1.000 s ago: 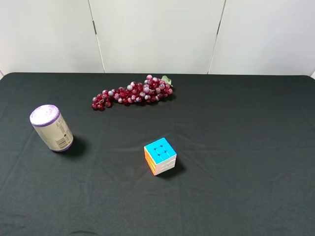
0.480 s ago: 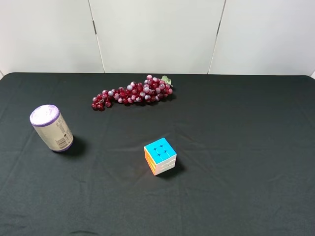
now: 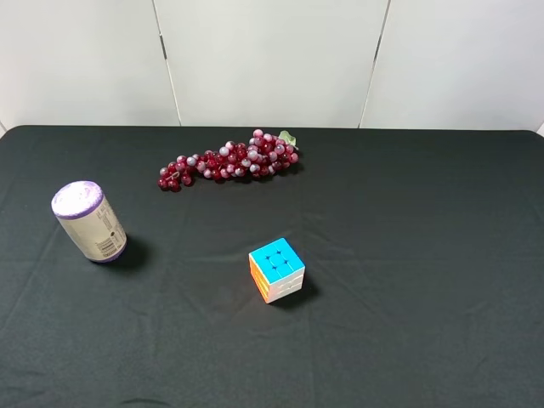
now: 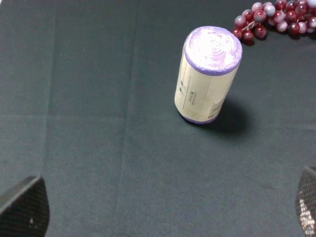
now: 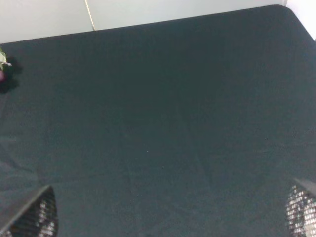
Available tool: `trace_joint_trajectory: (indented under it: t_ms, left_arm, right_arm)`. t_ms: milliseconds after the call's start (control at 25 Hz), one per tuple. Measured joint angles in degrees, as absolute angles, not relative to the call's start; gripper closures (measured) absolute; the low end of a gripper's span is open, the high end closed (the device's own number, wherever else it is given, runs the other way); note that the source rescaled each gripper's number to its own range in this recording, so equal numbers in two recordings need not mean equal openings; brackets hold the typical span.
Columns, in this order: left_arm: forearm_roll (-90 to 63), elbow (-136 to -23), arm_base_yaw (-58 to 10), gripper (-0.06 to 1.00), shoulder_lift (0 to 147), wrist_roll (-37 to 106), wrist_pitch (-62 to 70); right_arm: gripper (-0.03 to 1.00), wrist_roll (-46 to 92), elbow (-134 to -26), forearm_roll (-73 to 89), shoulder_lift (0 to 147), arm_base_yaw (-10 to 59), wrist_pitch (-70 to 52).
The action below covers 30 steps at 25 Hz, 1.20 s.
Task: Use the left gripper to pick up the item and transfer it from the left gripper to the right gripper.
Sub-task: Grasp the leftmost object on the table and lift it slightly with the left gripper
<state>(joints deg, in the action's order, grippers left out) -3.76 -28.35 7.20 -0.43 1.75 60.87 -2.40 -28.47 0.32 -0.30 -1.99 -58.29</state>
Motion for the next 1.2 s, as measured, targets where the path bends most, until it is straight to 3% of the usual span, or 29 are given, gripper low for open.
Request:
trace_joint_trajectory:
  t_ms: [240, 1200]
  left_arm:
    - [-3.8, -29.9, 7.2, -0.06, 1.8, 1.8, 61.1]
    - [-3.6, -49.8, 6.4, -0.06, 41.6, 0.4, 62.9]
  right_arm:
    - [-0.03, -2.4, -28.5, 0.3, -0.3, -2.0, -58.3]
    - [-0.03, -2.4, -28.5, 0.3, -0.3, -2.0, -58.3]
